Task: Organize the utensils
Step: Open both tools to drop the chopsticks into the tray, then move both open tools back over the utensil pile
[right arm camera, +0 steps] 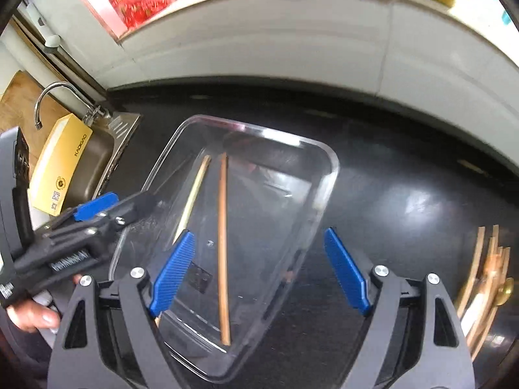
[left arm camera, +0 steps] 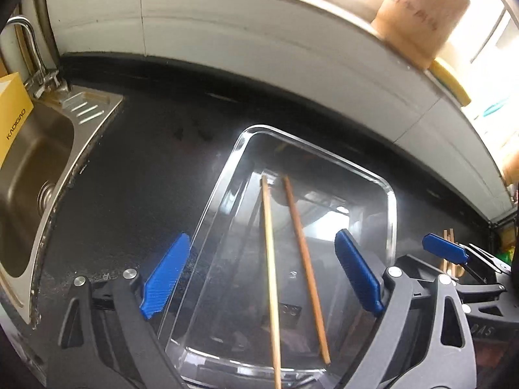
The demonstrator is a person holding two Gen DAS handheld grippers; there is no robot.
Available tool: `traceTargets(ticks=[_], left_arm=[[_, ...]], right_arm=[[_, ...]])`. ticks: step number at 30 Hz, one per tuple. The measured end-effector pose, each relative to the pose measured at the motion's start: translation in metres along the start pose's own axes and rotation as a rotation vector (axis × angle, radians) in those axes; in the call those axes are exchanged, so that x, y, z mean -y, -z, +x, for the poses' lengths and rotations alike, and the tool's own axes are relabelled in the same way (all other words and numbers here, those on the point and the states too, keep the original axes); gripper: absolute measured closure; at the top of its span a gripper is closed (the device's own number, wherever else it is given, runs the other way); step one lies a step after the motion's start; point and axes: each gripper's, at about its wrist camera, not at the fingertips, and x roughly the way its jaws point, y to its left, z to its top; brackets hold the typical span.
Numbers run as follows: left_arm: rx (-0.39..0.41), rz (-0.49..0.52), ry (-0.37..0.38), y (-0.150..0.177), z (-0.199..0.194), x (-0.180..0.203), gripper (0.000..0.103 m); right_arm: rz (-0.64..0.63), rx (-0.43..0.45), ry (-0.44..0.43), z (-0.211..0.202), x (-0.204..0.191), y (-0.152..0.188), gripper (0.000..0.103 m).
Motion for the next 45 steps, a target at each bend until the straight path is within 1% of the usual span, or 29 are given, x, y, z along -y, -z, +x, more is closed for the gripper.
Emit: traceTargets(ticks=[2, 5, 7, 8, 12, 14, 17, 19, 22, 26, 29, 33, 36, 42, 45], left_arm=[[0.017, -0.024, 0.021, 0.0, -0.013, 0.0, 0.014], [0.053, -0.032, 0.021, 0.004, -0.036, 0.001, 0.014], [0.074, -0.03, 0.013, 0.005, -0.052, 0.007, 0.013], [0.085, -0.024, 0.006, 0.008, -0.06, 0.01, 0.011], [0.113, 0.026, 0.002, 0.025, -0.085, 0.034, 0.01], [0.113, 0.072, 0.008, 0.041, -0.093, 0.054, 0.01], [0.098, 0.147, 0.02, 0.063, -0.095, 0.089, 0.01], [0.084, 0.184, 0.033, 0.077, -0.094, 0.115, 0.01], [0.073, 0.222, 0.052, 0.094, -0.092, 0.153, 0.01], [0.062, 0.283, 0.081, 0.116, -0.09, 0.209, 0.01], [0.066, 0.331, 0.092, 0.13, -0.091, 0.243, 0.01], [0.078, 0.388, 0.085, 0.146, -0.087, 0.276, 0.01], [0.067, 0.412, 0.071, 0.153, -0.078, 0.291, 0.01], [0.029, 0.456, 0.022, 0.163, -0.05, 0.292, 0.01], [0.004, 0.512, -0.001, 0.166, -0.027, 0.29, 0.01]], right_arm=[[0.034, 0.023, -0.007, -0.014, 0.007, 0.004, 0.024], [0.065, 0.057, -0.006, -0.038, 0.014, 0.015, 0.023], [0.091, 0.086, 0.009, -0.06, 0.021, 0.029, 0.023], [0.1, 0.094, 0.013, -0.067, 0.027, 0.036, 0.023], [0.151, 0.131, 0.064, -0.1, 0.051, 0.072, 0.023], [0.172, 0.144, 0.096, -0.112, 0.064, 0.089, 0.023], [0.218, 0.16, 0.136, -0.136, 0.091, 0.119, 0.023], [0.236, 0.172, 0.162, -0.152, 0.108, 0.137, 0.023], [0.247, 0.195, 0.223, -0.183, 0.136, 0.167, 0.023], [0.27, 0.216, 0.267, -0.216, 0.173, 0.198, 0.023], [0.288, 0.223, 0.281, -0.236, 0.198, 0.214, 0.023], [0.293, 0.221, 0.284, -0.246, 0.217, 0.223, 0.023], [0.293, 0.216, 0.277, -0.249, 0.23, 0.228, 0.023], [0.275, 0.196, 0.27, -0.238, 0.245, 0.226, 0.023], [0.25, 0.169, 0.284, -0.221, 0.25, 0.221, 0.023]])
